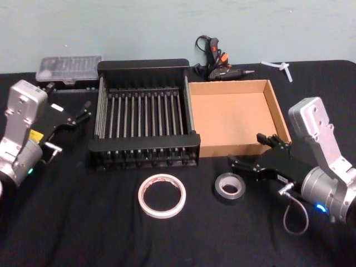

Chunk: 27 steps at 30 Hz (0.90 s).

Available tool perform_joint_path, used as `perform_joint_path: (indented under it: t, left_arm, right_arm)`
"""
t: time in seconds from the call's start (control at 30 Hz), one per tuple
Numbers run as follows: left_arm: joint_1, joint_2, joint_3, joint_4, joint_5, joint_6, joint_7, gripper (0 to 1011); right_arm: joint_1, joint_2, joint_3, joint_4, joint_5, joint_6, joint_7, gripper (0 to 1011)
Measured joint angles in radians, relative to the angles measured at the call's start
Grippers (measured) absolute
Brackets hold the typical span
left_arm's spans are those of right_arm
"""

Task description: Pick up the white tape and place it into the black box , Pick up the silver tape and place it into the brown box.

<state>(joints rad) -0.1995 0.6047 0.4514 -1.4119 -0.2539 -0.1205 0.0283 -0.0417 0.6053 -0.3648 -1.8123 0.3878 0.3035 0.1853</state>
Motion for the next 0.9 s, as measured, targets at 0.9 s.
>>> perform_joint_path:
  t: [0.9]
  left_arm:
    - [0.0,0.0,0.0,0.0,0.0,0.0,0.0,1002]
  right_arm:
    - [-0.067,-0.026,0.043,-0.047,-0.016,0.151,0.025,1003]
